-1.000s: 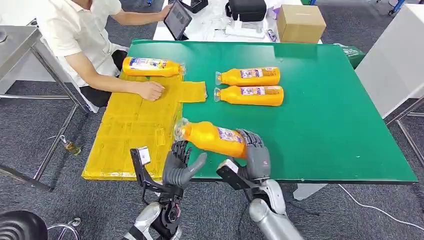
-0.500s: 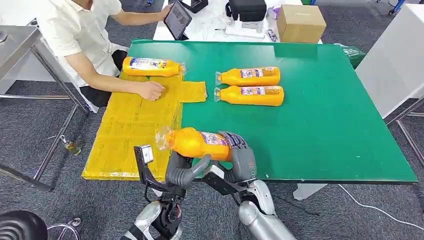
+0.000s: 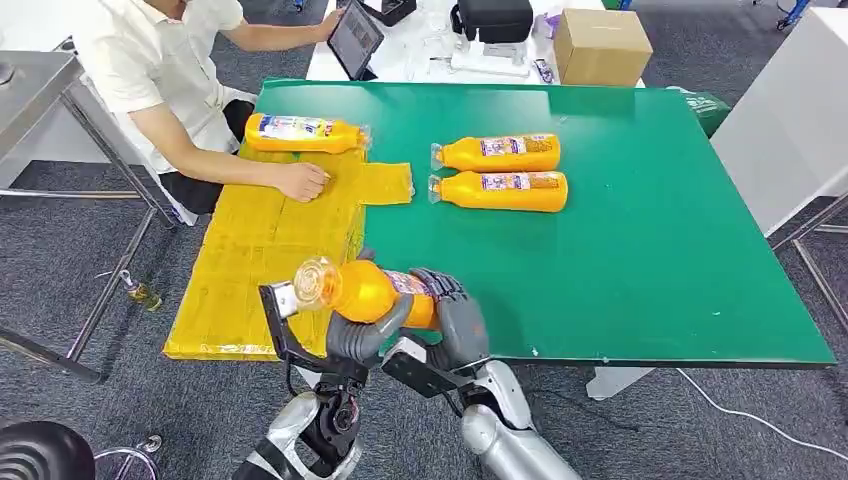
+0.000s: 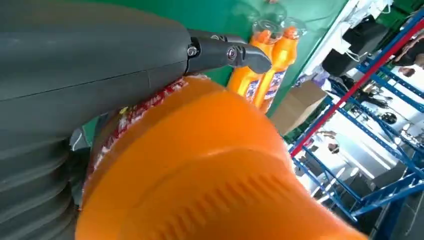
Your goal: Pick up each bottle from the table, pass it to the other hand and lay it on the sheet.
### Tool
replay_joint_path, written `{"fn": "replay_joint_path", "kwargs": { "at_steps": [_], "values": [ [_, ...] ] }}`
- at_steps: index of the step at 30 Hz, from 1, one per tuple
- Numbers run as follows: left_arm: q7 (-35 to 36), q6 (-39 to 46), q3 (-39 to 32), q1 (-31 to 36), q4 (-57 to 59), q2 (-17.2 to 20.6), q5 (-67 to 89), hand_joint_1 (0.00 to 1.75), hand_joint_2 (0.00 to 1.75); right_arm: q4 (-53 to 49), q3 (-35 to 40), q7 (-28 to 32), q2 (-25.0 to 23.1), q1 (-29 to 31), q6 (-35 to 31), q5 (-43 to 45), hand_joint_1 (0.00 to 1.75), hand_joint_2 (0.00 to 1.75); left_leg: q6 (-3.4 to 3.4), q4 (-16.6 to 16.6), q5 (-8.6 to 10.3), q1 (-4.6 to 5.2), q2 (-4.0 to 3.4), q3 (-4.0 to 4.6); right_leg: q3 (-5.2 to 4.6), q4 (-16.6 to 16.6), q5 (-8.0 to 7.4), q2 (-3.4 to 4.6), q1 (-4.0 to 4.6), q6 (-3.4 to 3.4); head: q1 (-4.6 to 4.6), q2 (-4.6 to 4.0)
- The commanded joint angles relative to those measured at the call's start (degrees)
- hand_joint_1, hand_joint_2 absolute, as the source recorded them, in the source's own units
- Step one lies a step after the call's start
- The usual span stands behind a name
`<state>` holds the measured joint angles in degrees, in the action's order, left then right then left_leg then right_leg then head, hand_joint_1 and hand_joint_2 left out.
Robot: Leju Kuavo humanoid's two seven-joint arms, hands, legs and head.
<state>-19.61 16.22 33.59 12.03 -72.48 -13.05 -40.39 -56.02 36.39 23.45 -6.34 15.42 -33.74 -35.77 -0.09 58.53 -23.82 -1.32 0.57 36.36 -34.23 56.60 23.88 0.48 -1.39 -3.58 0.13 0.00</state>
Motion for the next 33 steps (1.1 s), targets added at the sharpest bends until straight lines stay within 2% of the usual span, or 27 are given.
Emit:
{"fn": "replay_joint_path", "kwargs": {
  "at_steps": [1,3,5,6,7,8,9,13,16,20,21,22,23,27,28,29,30,32,33],
  "values": [
    [-1.8,-3.6,-1.2,2.4,0.2,0.3,1.0,1.75,1.75,-2.4,7.0,4.6,3.4,0.9,13.9,9.0,1.73,1.75,0.06,0.0,-0.05,0.00,-0.03,-0.13,0.13,0.0,0.05,-0.04,0.04,0.13,-0.04,0.00],
    [-1.2,-5.1,-1.3,2.4,0.5,0.4,0.1,1.75,1.75,-3.2,6.5,4.7,3.5,0.7,15.1,10.6,1.54,1.75,0.07,0.0,-0.06,-0.03,0.02,-0.17,0.17,0.0,0.08,-0.12,0.07,0.16,-0.02,0.00],
    [-1.2,-5.5,-1.4,2.4,0.6,0.4,-0.1,1.75,1.75,-3.7,6.3,4.9,3.7,0.7,16.3,11.6,1.05,1.75,0.08,0.0,-0.08,-0.02,0.06,-0.19,0.21,0.0,0.10,-0.16,0.07,0.17,0.00,0.00],
    [-1.2,-5.5,-1.4,2.4,0.6,0.4,-0.1,1.75,1.75,-3.7,6.3,4.9,3.7,0.7,16.3,11.6,1.05,1.75,0.07,0.0,-0.06,-0.02,0.01,-0.14,0.14,0.0,0.07,-0.08,0.05,0.13,-0.02,0.00],
    [-1.4,-5.6,-1.4,2.3,0.5,0.4,0.0,1.75,1.75,-3.9,6.3,4.8,3.7,0.7,16.8,11.9,0.10,1.75,0.09,0.0,-0.09,-0.01,-0.03,-0.21,0.20,0.0,0.09,-0.06,0.06,0.16,-0.02,0.00],
    [-1.8,-5.8,-1.8,2.3,0.2,0.3,0.1,1.75,1.75,-4.3,6.1,4.7,3.8,0.5,17.4,12.2,0.00,1.75,0.08,0.0,-0.07,-0.01,-0.03,-0.18,0.16,0.0,0.07,-0.06,0.05,0.15,-0.02,0.00],
    [-1.8,-5.8,-1.9,2.3,0.0,0.3,0.2,1.75,1.75,-4.4,5.8,4.7,3.7,0.2,17.7,12.5,0.00,0.00,0.06,0.0,-0.04,-0.02,0.01,-0.11,0.10,0.0,0.06,-0.09,0.05,0.11,0.00,0.00],
    [-3.3,-7.0,-1.0,3.4,-0.9,2.3,4.0,1.75,1.75,-5.6,5.6,5.5,3.9,-1.1,16.8,12.0,0.00,0.00,0.08,0.0,-0.08,-0.02,0.01,-0.19,0.19,0.0,0.10,-0.12,0.07,0.17,-0.02,0.00],
    [-1.1,-13.0,-3.0,2.8,0.0,6.1,7.3,1.75,1.75,-7.9,4.2,4.9,4.9,-3.7,9.2,5.1,0.00,0.00,0.05,0.0,-0.03,0.00,-0.02,-0.16,0.12,0.0,0.05,-0.07,0.03,0.13,-0.02,0.00],
    [-2.1,-14.9,-8.7,-0.1,0.7,9.4,19.7,1.75,1.75,-12.1,-2.3,4.9,4.8,-9.8,-5.1,-3.9,0.00,0.00,0.05,-0.2,-0.06,-0.02,-0.03,-0.40,0.36,-0.2,0.08,-0.07,0.07,0.19,0.00,0.00],
    [-2.1,-14.1,-10.6,-1.1,0.2,10.4,23.6,1.75,1.75,-16.0,-5.2,5.9,4.1,-12.5,-6.2,-4.4,0.00,0.00,0.03,-0.1,-0.05,-0.03,-0.05,-0.27,0.22,-0.1,0.05,-0.02,0.06,0.14,0.02,0.00],
    [-1.7,-11.5,-11.0,-1.2,0.2,11.8,30.5,1.75,1.75,-20.9,-12.1,8.1,1.4,-15.7,-6.3,-8.7,0.00,0.00,0.05,-0.2,-0.10,-0.01,-0.11,-0.41,0.34,-0.1,0.10,0.01,0.05,0.21,-0.02,0.00],
    [-1.8,-10.8,-12.0,-1.5,0.0,12.2,32.7,1.75,1.75,-22.6,-14.5,9.4,0.1,-17.4,-6.3,-10.3,0.00,0.00,0.03,-0.1,-0.08,0.01,-0.12,-0.26,0.16,-0.1,0.07,0.05,0.02,0.16,-0.02,0.00],
    [-1.2,-12.4,-14.0,-1.8,-0.6,11.2,34.4,1.75,1.75,-23.9,-13.4,7.6,1.1,-17.4,-6.3,-10.3,0.00,0.00,-0.01,0.0,-0.09,-0.04,-0.12,-0.09,0.01,0.0,0.07,0.05,0.05,0.14,-0.02,0.00],
    [-1.2,-10.4,-13.6,-1.7,-0.7,11.4,37.7,1.75,1.75,-25.6,-17.0,9.2,-1.0,-18.2,-6.3,-12.0,0.00,0.00,-0.01,0.0,-0.19,-0.06,-0.15,-0.26,0.17,0.0,0.13,0.04,0.09,0.22,-0.04,0.00],
    [-0.9,-8.7,-13.3,-1.4,-0.6,12.1,42.1,1.75,1.75,-27.8,-23.5,13.4,-5.0,-19.6,-6.3,-14.2,0.00,0.00,0.02,0.0,-0.20,-0.04,-0.11,-0.33,0.25,0.0,0.16,-0.02,0.09,0.26,-0.04,0.00],
    [0.8,-7.2,-14.4,-0.6,-0.1,12.7,46.5,1.75,1.75,-31.9,-29.9,16.5,-9.0,-20.5,-6.3,-15.8,0.00,0.00,-0.02,0.0,-0.10,-0.03,-0.01,-0.08,0.02,0.0,0.10,-0.06,0.04,0.17,0.04,0.00],
    [2.5,-4.8,-15.3,1.5,1.4,14.0,52.6,1.75,1.75,-40.2,-35.6,16.5,-11.5,-20.5,-6.3,-17.5,0.00,0.00,-0.03,0.0,-0.09,0.01,-0.05,0.02,-0.12,0.1,0.12,-0.03,0.00,0.22,0.02,0.00],
    [2.5,-4.8,-15.3,1.5,1.4,14.0,52.6,1.75,1.75,-40.2,-35.6,16.5,-11.5,-20.5,-6.3,-17.5,0.00,0.00,-0.02,0.1,-0.13,0.02,-0.09,0.00,-0.12,0.2,0.17,-0.02,0.00,0.29,0.02,0.00]
  ]
}}
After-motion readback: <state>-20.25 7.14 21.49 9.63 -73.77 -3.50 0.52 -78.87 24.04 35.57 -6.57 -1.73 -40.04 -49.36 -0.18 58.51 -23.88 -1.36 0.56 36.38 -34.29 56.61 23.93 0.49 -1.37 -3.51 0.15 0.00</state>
